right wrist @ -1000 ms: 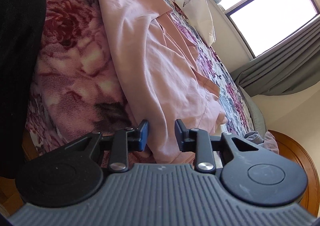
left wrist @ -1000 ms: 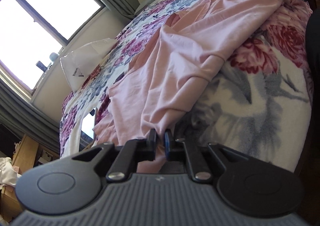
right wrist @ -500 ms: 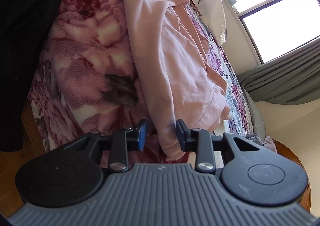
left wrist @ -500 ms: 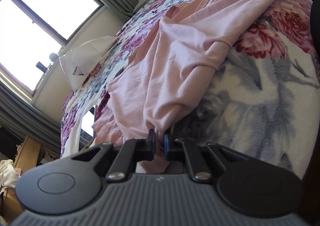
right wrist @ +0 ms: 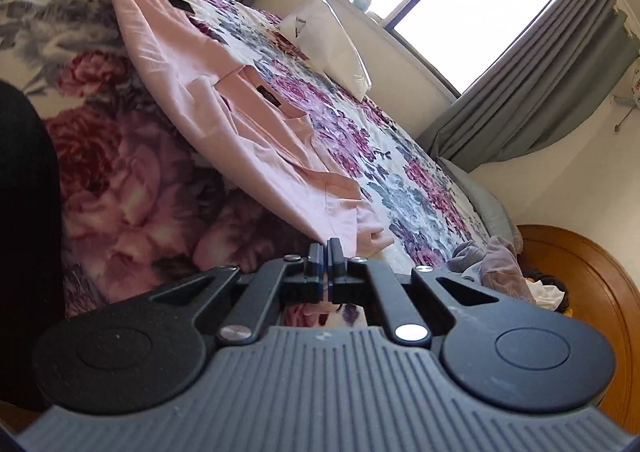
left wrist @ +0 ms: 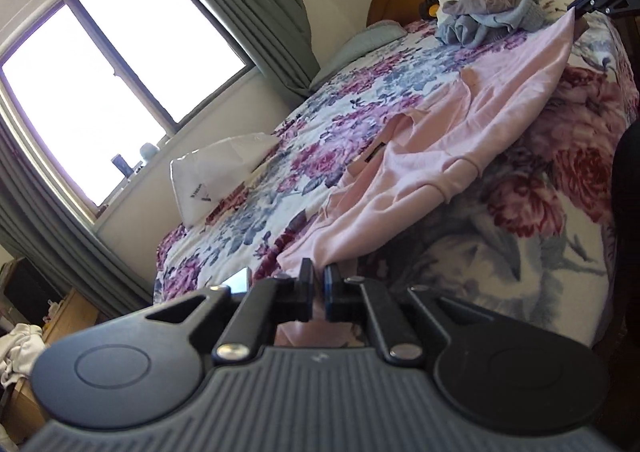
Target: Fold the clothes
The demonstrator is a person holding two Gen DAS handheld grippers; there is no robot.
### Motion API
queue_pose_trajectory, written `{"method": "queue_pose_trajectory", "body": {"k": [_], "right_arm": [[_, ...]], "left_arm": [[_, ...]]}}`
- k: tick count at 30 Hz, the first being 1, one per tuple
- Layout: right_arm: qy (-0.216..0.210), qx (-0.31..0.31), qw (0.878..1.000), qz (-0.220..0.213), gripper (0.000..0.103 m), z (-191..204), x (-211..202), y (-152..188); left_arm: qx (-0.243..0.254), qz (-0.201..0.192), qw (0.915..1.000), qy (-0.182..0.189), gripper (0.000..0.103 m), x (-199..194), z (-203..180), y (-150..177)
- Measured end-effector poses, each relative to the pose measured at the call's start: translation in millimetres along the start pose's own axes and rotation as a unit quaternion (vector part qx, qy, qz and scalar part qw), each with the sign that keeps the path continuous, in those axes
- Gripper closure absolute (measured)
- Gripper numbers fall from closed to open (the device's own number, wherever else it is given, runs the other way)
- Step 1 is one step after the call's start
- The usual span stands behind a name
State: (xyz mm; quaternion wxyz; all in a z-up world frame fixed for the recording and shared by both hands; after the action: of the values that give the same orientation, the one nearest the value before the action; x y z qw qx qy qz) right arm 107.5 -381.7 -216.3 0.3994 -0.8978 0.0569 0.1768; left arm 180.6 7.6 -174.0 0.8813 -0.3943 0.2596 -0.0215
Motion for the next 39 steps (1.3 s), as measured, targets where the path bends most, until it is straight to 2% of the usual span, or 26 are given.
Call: {"method": "queue_pose_trajectory", "body": {"k": [2, 5, 7, 9, 10, 11, 12, 13, 14, 15, 16, 18, 20, 22, 23, 25, 27, 29, 31, 32, 33, 34, 35, 36, 37, 39], "right_arm": [[-0.002, 0.014, 1.000, -0.007, 0.102, -20.6, 17.2, -8.1], [-0.006, 0.024, 1.000, -0.007, 0.102, -55.5, 73.5, -21.6], [-0.006, 0.035, 0.999, 0.009, 0.102, -71.5, 116.9, -30.4], [0.004, 0.054, 0.998, 0.034, 0.101, -87.6, 173.4, -36.7], [0.009, 0.064, 0.997, 0.047, 0.099, -95.5, 201.6, -39.7], [0.025, 0.082, 0.994, 0.064, 0.099, -101.4, 220.2, -39.0], [0.042, 0.100, 0.991, 0.082, 0.095, -106.8, 237.2, -37.6], [0.059, 0.119, 0.986, 0.099, 0.089, -112.0, 254.0, -36.1], [0.090, 0.164, 0.975, 0.123, 0.084, -122.1, 268.3, -31.2], [0.101, 0.215, 0.963, 0.127, 0.074, -127.7, 269.9, -26.7], [0.109, 0.266, 0.949, 0.127, 0.070, -132.5, 269.7, -22.5], [0.091, 0.358, 0.925, 0.093, 0.063, -126.8, 247.0, -17.0], [0.069, 0.445, 0.891, 0.055, 0.060, -121.3, 221.9, -12.4], [0.037, 0.496, 0.867, 0.035, 0.046, -99.8, 199.0, -6.6], [0.021, 0.519, 0.854, 0.025, 0.046, -88.7, 187.5, -3.8], [0.008, 0.564, 0.825, 0.035, 0.045, -64.1, 174.3, 7.7], [0.012, 0.582, 0.811, 0.057, 0.044, -48.1, 174.0, 15.8], [0.020, 0.595, 0.800, 0.078, 0.043, -34.1, 176.9, 24.6], [0.037, 0.602, 0.792, 0.091, 0.043, -27.0, 182.6, 34.0], [0.046, 0.606, 0.789, 0.092, 0.043, -26.7, 185.1, 38.3], [0.056, 0.609, 0.786, 0.093, 0.046, -26.4, 187.6, 42.5], [0.066, 0.612, 0.782, 0.095, 0.068, -26.1, 190.1, 46.8], [0.060, 0.611, 0.785, 0.088, 0.090, -30.4, 192.8, 46.2], [0.053, 0.609, 0.787, 0.079, 0.094, -35.3, 195.5, 44.9], [0.048, 0.611, 0.788, 0.065, 0.094, -44.3, 195.9, 43.8], [0.040, 0.620, 0.783, 0.042, 0.094, -61.6, 196.4, 44.1]], "left_arm": [[-0.014, 0.004, 0.9999, 0.009, 0.098, 16.4, 12.5, -5.8], [-0.021, 0.023, 0.9993, 0.021, 0.098, 62.7, 32.3, -13.8], [-0.043, 0.054, 0.9970, 0.033, 0.097, 109.7, 46.7, -18.8], [-0.065, 0.084, 0.9941, 0.025, 0.085, 140.8, 56.5, -17.6], [-0.093, 0.114, 0.9892, 0.002, 0.080, 162.2, 67.0, -14.6], [-0.123, 0.145, 0.9815, -0.024, 0.069, 183.8, 77.7, -11.2], [-0.153, 0.170, 0.9718, -0.056, 0.063, 196.8, 88.8, -6.4], [-0.165, 0.180, 0.9661, -0.084, 0.063, 196.4, 96.0, -3.4], [-0.175, 0.187, 0.9602, -0.112, 0.061, 194.4, 102.6, -0.7], [-0.184, 0.194, 0.9533, -0.140, 0.059, 192.0, 109.1, 2.0], [-0.205, 0.189, 0.9466, -0.162, 0.058, 178.8, 113.9, 5.4], [-0.230, 0.152, 0.9467, -0.166, 0.051, 148.9, 112.9, 6.3], [-0.244, 0.109, 0.9525, -0.145, 0.051, 121.7, 105.2, 3.6], [-0.256, 0.068, 0.9601, -0.088, 0.049, 102.3, 82.5, -0.4], [-0.270, 0.057, 0.9600, -0.050, 0.046, 94.7, 62.0, 1.2], [-0.290, 0.080, 0.9531, -0.037, 0.041, 99.6, 43.7, 10.2], [-0.303, 0.112, 0.9454, -0.042, 0.039, 118.6, 38.6, 19.1], [-0.328, 0.137, 0.9339, -0.042, 0.039, 135.6, 36.0, 30.6], [-0.350, 0.143, 0.9255, -0.029, 0.050, 144.5, 37.0, 39.2], [-0.353, 0.143, 0.9243, -0.023, 0.079, 146.4, 38.9, 42.0], [-0.355, 0.144, 0.9234, -0.016, 0.089, 147.9, 41.1, 44.6], [-0.358, 0.144, 0.9225, -0.010, 0.090, 149.5, 43.2, 47.2], [-0.356, 0.137, 0.9244, -0.010, 0.093, 145.3, 45.1, 46.4], [-0.353, 0.129, 0.9265, -0.010, 0.093, 140.3, 46.8, 45.2], [-0.330, 0.120, 0.9363, -0.013, 0.093, 134.3, 53.0, 42.3], [-0.317, 0.124, 0.9403, -0.019, 0.093, 129.8, 60.1, 47.8]]}}
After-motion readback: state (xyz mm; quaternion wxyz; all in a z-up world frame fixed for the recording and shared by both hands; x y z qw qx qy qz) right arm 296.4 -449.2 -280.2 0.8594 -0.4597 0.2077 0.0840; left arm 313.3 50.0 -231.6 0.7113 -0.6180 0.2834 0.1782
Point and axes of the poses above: each gripper's, at about its wrist camera, not at the fingertips, and x roughly the way its jaws point, z to its left, y to its underside, the point moved 9 cm from there along x, roughly the way its jaws point, and after that the axes turned 3 degrees about y, right-handed, at the moved point
